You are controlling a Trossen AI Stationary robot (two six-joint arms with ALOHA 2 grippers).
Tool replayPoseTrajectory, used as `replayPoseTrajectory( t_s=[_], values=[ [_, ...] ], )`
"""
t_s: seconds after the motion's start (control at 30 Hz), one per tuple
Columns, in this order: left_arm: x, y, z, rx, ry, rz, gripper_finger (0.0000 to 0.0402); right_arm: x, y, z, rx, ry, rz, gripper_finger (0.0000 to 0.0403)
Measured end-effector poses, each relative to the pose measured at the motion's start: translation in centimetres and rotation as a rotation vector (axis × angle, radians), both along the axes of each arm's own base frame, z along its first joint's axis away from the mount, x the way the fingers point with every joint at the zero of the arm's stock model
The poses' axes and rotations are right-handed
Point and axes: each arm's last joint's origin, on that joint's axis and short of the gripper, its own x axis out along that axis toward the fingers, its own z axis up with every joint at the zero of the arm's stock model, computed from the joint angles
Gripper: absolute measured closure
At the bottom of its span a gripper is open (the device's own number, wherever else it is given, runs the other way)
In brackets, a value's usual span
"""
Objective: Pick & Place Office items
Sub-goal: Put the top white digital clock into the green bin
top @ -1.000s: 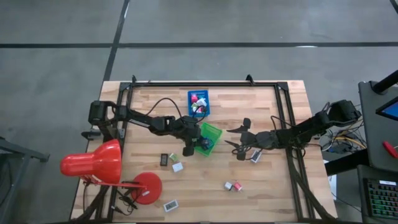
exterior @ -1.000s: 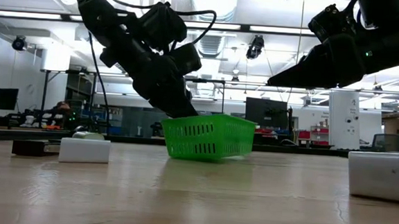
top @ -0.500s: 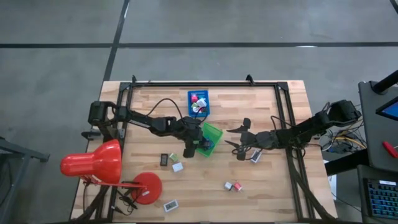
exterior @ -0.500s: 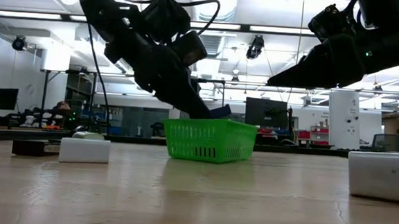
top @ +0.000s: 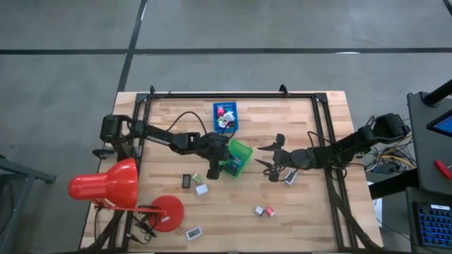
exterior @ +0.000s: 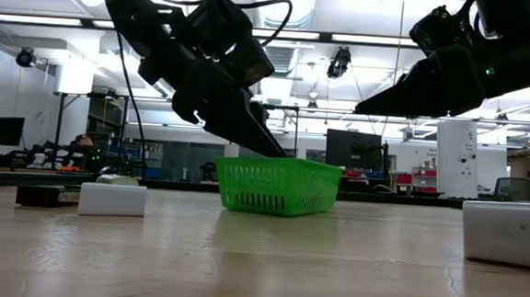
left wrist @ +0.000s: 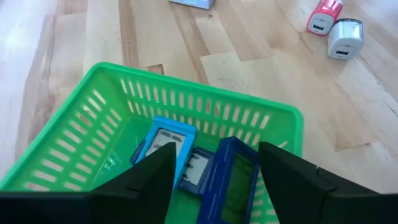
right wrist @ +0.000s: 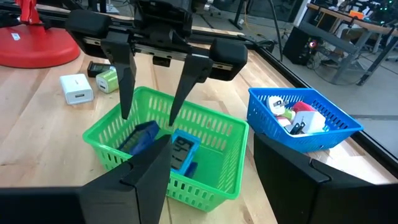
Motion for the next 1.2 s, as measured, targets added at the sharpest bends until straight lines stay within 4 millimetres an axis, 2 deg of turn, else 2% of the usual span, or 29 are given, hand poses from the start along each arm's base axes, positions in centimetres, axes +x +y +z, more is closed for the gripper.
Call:
replayPoseTrajectory(
  t_s=[0.17, 0.5, 0.8, 1.07, 1.2],
  values=[
    [0.1, 0.1, 0.1, 0.010, -0.010, -0.005, 0.0151, 0.0, 0.0, 0.0, -0.002, 0.001, 0.001, 0.0181],
    [0.6, 0.1, 1.2, 0.075, -0.146, -0.046, 0.0151, 0.0, 0.0, -0.1, 0.008, 0.005, 0.001, 0.0181],
    [-0.9, -0.1, 2.7, 0.104, -0.201, -0.068, 0.0151, -0.3, 0.1, -1.0, 0.059, 0.095, 0.017, 0.0181],
    [-3.3, -0.2, 3.0, 0.111, -0.286, -0.063, 0.0152, -0.2, 0.5, -1.5, 0.141, 0.346, -0.012, 0.0181],
    [-4.5, -0.3, 3.1, 0.111, -0.320, -0.058, 0.0152, 0.1, 1.4, -0.3, 0.111, 0.489, -0.003, 0.0181]
  ],
)
